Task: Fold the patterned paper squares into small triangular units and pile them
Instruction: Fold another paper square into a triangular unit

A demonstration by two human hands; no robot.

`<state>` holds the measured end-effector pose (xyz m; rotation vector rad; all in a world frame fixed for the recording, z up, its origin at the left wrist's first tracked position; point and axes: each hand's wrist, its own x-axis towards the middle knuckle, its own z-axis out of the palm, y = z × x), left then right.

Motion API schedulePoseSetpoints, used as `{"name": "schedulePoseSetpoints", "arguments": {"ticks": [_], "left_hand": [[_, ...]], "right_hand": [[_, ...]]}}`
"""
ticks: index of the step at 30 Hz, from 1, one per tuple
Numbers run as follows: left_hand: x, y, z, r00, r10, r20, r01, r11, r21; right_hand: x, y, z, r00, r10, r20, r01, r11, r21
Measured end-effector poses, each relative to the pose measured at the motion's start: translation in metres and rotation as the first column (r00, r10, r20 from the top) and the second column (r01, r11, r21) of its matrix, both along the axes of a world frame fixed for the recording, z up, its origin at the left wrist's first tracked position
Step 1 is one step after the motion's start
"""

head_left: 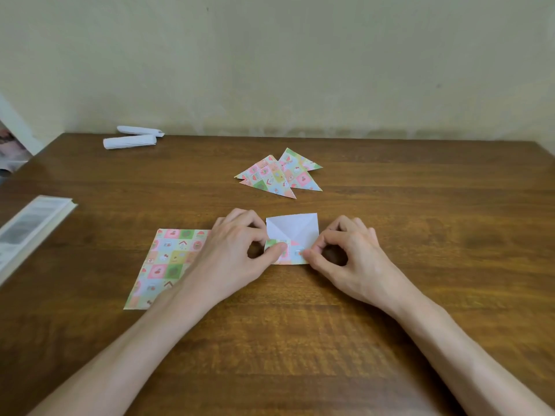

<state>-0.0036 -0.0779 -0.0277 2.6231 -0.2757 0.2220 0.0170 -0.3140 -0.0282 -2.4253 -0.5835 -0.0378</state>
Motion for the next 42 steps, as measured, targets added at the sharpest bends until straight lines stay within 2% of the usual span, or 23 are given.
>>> {"name": "schedulePoseSetpoints", "arguments": {"ticks": [7,18,24,33,42], "left_hand": [[-0.002,0.000,0.008,0.995,0.001,-0.099,0.001,1.000,0.023],[-0.001,-0.004,0.005,0.999,0.038,-0.006,-0.037,0.996,0.086],[0.000,-0.007,0.013,0.994,0.079,-0.072,-0.070,0.990,0.124],[-0.001,-0.003,0.010,0.989,0.142,-0.041,-0.136,0.983,0.123],[-0.002,-0.004,0.006,1.000,0.019,-0.005,-0.019,1.000,0.024]], "right_hand": [[-0.002,0.006,0.004,0.997,-0.044,-0.063,0.041,0.998,-0.050],[-0.002,0.013,0.007,0.994,-0.091,-0.058,0.083,0.989,-0.125],[-0.002,0.015,0.012,0.992,-0.105,-0.076,0.093,0.985,-0.146],[-0.004,0.016,0.011,0.991,-0.121,-0.050,0.115,0.988,-0.105],[-0.006,0.008,0.008,0.998,-0.036,-0.053,0.033,0.998,-0.059]]}}
